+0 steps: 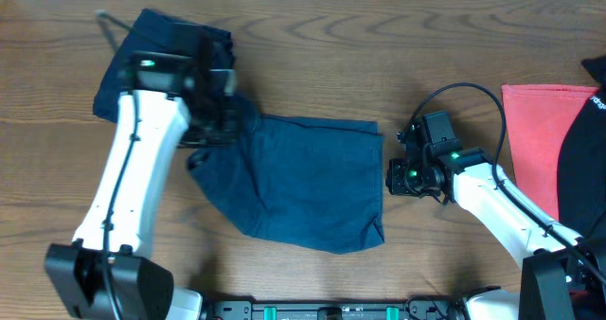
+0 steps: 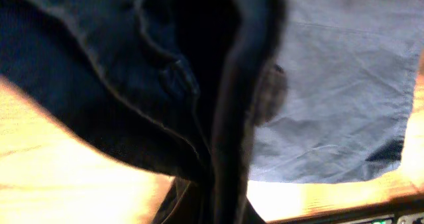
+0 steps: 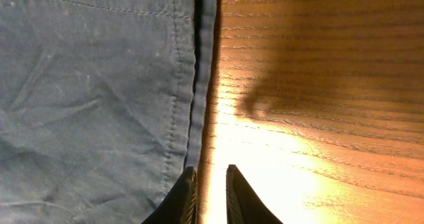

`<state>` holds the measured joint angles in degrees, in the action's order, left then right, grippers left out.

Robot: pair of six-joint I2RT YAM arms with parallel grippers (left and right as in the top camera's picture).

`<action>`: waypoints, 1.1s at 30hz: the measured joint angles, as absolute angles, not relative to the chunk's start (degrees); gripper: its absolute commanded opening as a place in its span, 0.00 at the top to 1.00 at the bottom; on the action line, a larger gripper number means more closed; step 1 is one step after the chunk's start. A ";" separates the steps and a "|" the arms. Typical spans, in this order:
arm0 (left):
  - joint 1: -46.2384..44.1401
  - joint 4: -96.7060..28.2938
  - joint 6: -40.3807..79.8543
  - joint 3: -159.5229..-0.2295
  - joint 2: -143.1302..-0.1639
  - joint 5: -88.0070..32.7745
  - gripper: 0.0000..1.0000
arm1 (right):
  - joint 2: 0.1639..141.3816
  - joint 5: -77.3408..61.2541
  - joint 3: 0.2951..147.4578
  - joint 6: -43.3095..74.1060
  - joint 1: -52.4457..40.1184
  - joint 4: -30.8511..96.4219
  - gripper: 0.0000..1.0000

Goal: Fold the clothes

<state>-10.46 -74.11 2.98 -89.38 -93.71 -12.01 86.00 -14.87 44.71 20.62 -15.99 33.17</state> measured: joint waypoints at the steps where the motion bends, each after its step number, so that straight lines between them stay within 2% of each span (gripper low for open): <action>1: -12.38 -73.43 3.84 -89.38 -94.00 -12.01 0.94 | 86.00 -14.83 44.71 20.60 -15.99 33.17 0.84; 10: -26.06 -67.79 12.99 -88.62 -96.86 -12.03 0.94 | 86.00 -12.58 44.69 21.10 -15.99 35.14 0.81; 25: -39.55 -61.28 22.57 -85.01 -104.03 -15.09 0.93 | 86.00 -5.58 44.60 23.75 -15.99 38.11 0.80; 27: -41.06 -61.25 23.46 -85.01 -104.03 -15.75 0.89 | 86.00 -5.48 44.60 23.90 -15.99 38.13 0.80; 30: -41.85 -61.10 24.43 -85.01 -104.03 -16.29 0.87 | 86.00 -5.41 44.56 23.92 -15.99 38.11 0.81; 33: -42.74 -60.25 25.76 -85.01 -104.03 -16.45 0.72 | 86.00 -5.32 44.45 23.92 -15.99 38.13 0.81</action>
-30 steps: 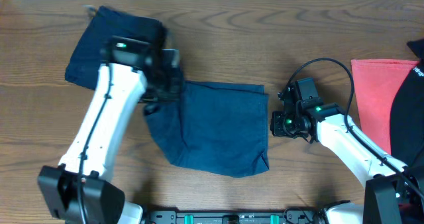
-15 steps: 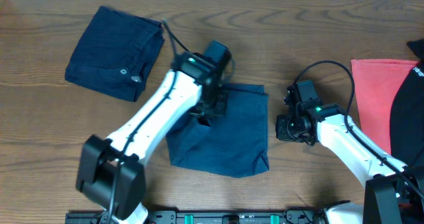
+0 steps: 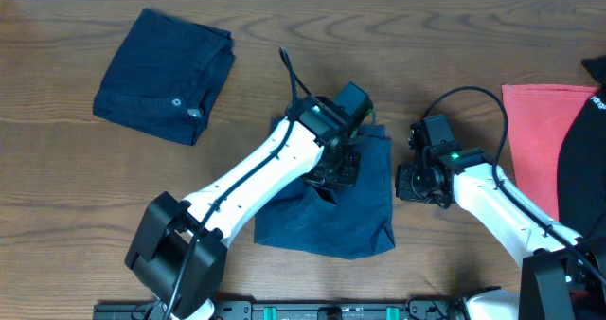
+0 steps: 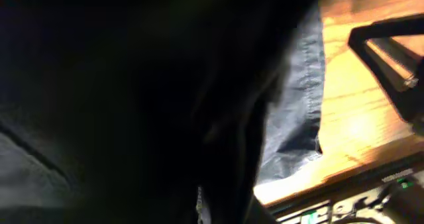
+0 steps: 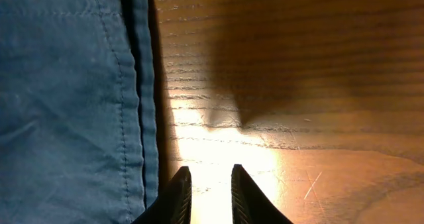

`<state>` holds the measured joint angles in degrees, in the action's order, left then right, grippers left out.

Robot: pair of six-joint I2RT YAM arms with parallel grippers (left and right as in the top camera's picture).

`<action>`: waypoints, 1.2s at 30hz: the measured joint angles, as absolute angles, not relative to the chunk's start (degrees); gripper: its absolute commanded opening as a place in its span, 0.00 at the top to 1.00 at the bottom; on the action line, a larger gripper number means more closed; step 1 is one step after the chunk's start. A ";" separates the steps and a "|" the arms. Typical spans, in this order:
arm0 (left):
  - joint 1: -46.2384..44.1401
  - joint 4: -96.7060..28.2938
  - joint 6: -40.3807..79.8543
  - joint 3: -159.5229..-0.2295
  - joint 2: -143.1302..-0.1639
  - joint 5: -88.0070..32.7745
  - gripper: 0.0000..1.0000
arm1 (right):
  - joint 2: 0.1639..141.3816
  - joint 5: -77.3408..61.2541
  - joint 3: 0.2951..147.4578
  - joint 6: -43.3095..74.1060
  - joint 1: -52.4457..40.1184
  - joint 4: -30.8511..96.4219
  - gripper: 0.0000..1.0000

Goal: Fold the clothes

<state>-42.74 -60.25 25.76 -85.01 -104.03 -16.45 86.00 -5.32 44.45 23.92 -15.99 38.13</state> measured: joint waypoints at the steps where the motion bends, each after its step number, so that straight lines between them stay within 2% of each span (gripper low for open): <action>1: -43.07 -59.64 26.41 -85.01 -104.03 -16.58 0.69 | 86.00 -5.30 44.45 23.92 -15.99 38.11 0.81; 11: -47.05 -53.23 34.28 -84.97 -104.03 -17.87 0.67 | 86.00 -5.30 44.16 23.92 -15.99 38.11 0.81; 15: -48.10 -54.81 33.12 -84.97 -104.03 -18.48 0.67 | 86.00 -6.35 44.05 23.51 -15.99 37.93 0.76; 23: -45.04 -66.17 30.87 -84.88 -104.03 -10.20 0.67 | 86.00 -26.50 43.86 10.83 -15.94 32.18 0.67; 27: -41.78 -68.31 29.04 -84.88 -104.03 -7.31 0.67 | 86.00 -32.01 43.86 8.43 -16.34 32.16 0.65; 34: -41.08 -68.25 24.95 -84.88 -104.03 -8.78 0.66 | 86.00 -27.44 43.70 12.47 -17.12 24.16 0.64; 36: -42.81 -68.10 23.86 -84.88 -104.03 -8.91 0.62 | 86.00 -25.54 43.70 13.56 -17.12 20.03 0.63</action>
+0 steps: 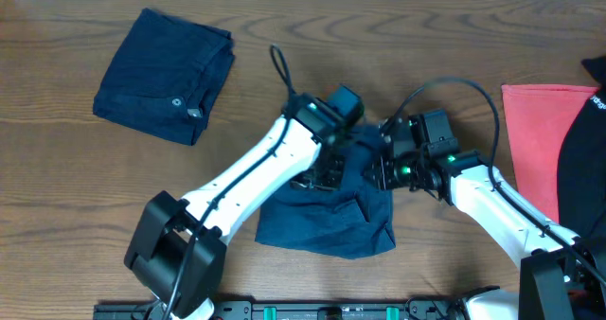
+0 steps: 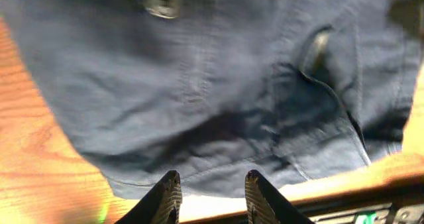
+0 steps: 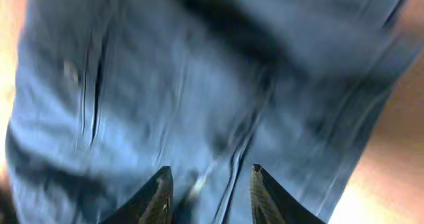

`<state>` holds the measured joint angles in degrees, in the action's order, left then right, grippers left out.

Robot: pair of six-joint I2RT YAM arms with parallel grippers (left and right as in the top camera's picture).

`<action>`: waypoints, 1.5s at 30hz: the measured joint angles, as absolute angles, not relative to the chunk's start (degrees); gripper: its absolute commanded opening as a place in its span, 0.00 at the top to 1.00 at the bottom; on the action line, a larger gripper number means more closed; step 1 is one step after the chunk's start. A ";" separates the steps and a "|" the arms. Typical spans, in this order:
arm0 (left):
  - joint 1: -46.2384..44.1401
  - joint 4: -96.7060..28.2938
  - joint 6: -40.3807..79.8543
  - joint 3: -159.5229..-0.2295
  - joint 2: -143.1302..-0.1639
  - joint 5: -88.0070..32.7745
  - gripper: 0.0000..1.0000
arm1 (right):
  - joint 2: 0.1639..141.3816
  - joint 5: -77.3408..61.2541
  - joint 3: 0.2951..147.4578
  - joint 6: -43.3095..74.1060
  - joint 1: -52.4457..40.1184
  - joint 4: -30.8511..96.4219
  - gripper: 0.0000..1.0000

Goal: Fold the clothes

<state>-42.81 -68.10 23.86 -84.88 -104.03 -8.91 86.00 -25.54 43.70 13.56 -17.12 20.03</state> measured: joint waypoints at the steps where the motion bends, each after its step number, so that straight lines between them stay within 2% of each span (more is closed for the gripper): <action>1: -43.35 -68.12 23.51 -84.88 -104.03 -8.99 0.61 | 86.00 -25.15 43.72 13.78 -17.12 19.22 0.63; 6: -47.42 -68.14 22.33 -83.79 -104.03 -8.58 0.62 | 87.42 -23.35 43.72 16.16 -17.12 13.02 0.63; 10: -47.83 -68.03 22.00 -80.88 -104.03 -8.54 0.61 | 91.33 -22.72 43.70 17.82 -17.12 10.74 0.67; 11: -47.79 -67.99 21.93 -80.25 -104.03 -8.49 0.61 | 92.07 -22.61 43.72 18.02 -17.12 10.48 0.70; 13: -47.77 -67.88 21.58 -79.20 -104.03 -8.25 0.61 | 93.91 -22.72 43.70 18.48 -17.12 10.04 0.84; 17: -47.77 -67.90 21.08 -78.08 -104.03 -8.12 0.61 | 95.15 -23.16 43.68 19.42 -17.12 9.10 0.99; 22: -47.77 -66.57 20.88 -78.08 -104.03 -8.14 0.62 | 95.20 -25.10 43.66 19.94 -17.12 5.30 0.99; 29: -48.36 -64.64 20.49 -78.08 -104.03 -8.60 0.62 | 93.58 -25.12 43.66 19.62 -16.99 7.01 0.99; 30: -48.51 -65.01 20.47 -78.08 -104.03 -8.60 0.62 | 92.27 -24.38 43.64 19.27 -16.97 7.92 0.96; 33: -48.66 -65.49 20.29 -78.08 -104.03 -8.58 0.60 | 87.68 -22.92 43.64 18.02 -16.97 9.39 0.55; 34: -48.64 -65.36 20.23 -78.08 -104.03 -8.58 0.59 | 86.17 -22.63 43.66 17.67 -16.95 9.76 0.50; 40: -48.66 -63.96 19.46 -78.08 -104.03 -8.58 0.57 | 81.91 -21.71 43.77 16.36 -16.91 16.01 0.50; 45: -48.66 -62.15 17.10 -78.08 -104.03 -8.62 0.53 | 82.02 -18.39 43.70 17.69 -16.78 24.14 0.42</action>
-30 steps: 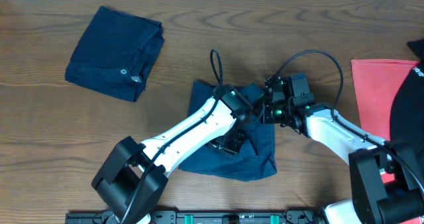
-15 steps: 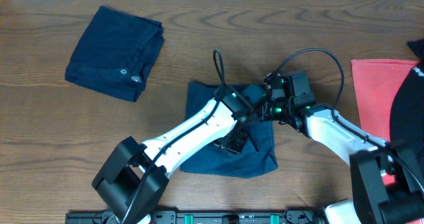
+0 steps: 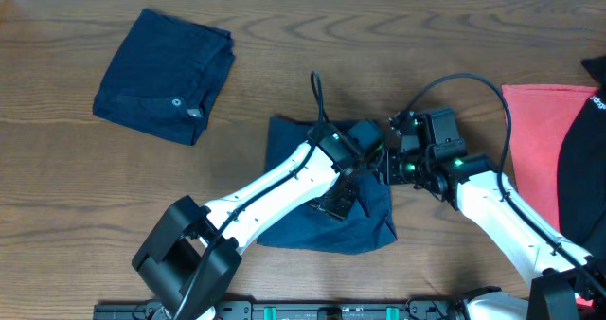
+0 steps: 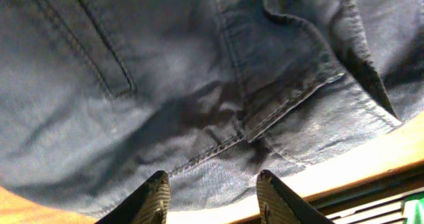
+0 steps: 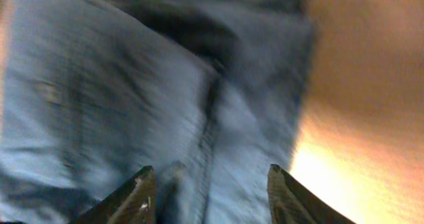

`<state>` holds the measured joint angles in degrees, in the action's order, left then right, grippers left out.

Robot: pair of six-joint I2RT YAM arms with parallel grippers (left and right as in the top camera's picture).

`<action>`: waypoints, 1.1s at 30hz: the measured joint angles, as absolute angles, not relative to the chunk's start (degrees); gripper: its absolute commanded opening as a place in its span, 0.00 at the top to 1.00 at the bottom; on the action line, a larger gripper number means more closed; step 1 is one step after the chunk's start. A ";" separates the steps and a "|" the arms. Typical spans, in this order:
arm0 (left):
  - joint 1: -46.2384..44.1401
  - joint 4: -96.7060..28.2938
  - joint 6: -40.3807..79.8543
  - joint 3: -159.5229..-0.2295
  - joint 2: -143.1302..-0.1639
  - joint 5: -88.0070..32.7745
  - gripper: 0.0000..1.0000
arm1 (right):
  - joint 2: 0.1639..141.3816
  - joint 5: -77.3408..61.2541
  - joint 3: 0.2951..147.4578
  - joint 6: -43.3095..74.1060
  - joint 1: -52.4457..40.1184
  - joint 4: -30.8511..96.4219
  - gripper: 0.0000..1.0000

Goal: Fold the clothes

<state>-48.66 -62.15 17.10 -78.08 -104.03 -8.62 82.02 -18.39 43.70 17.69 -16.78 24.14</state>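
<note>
The blue garment (image 3: 289, 202) lies folded over itself in the middle of the table, with pocket seams showing in the left wrist view (image 4: 218, 85). My left gripper (image 3: 343, 195) hovers open over its right half, with nothing between the fingers (image 4: 212, 184). My right gripper (image 3: 392, 165) is open at the garment's upper right edge, and bare wood shows beside the cloth (image 5: 211, 179). A second dark navy garment (image 3: 163, 74) lies folded at the far left.
A red cloth (image 3: 535, 140) lies at the right, with a black object (image 3: 585, 159) at the right edge. The table's front edge with its rail (image 3: 312, 311) runs just below the blue garment.
My left gripper has shifted a little to the right and toward the front over the folded garment, still open. The right gripper's jaws stand wider apart at the garment's right edge.
The blue garment lay spread wide, my left gripper holding its left end and the right gripper shut beside the right hem. Then the left end was over the right half. Then the left gripper was open above the fold, the right over the cloth. Both are now open.
</note>
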 measured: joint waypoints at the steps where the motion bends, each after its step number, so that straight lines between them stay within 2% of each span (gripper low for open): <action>1: -48.66 -61.78 16.19 -78.08 -104.03 -8.62 0.53 | 82.02 -16.99 43.70 18.52 -16.47 25.50 0.41; 8: -51.59 -59.20 8.69 -78.08 -104.03 -9.02 0.48 | 82.02 -10.44 43.70 22.48 -9.50 26.76 0.41; 13: -55.22 -55.48 3.66 -78.06 -104.03 -9.30 0.35 | 82.02 -12.45 43.70 23.09 -0.95 26.68 0.43; 20: -56.36 -49.41 -1.26 -74.72 -104.03 -9.76 0.34 | 82.02 -17.23 43.70 21.45 3.09 27.79 0.44; 21: -56.36 -48.40 -1.87 -73.71 -104.03 -9.78 0.36 | 82.02 -17.54 43.70 21.37 3.11 27.83 0.44; 23: -56.36 -46.76 -2.46 -72.05 -104.05 -9.89 0.62 | 82.02 -18.13 43.70 21.23 3.11 27.83 0.44; 24: -56.36 -46.46 -2.74 -71.48 -104.05 -9.87 0.81 | 82.02 -18.31 43.70 21.21 3.11 27.86 0.44; 25: -56.36 -46.46 -3.20 -71.07 -104.07 -9.91 0.91 | 82.02 -18.44 43.70 21.21 3.11 27.86 0.44; 26: -56.36 -46.68 -3.44 -70.96 -104.07 -9.93 0.94 | 82.02 -18.52 43.70 21.21 3.11 27.86 0.44; 33: -56.36 -54.87 -2.72 -76.18 -102.96 -9.89 0.94 | 82.02 -18.85 43.70 20.84 3.11 28.18 0.46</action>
<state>-56.36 -54.87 -2.72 -76.18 -102.96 -9.89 82.02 -18.85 43.70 20.84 3.11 28.18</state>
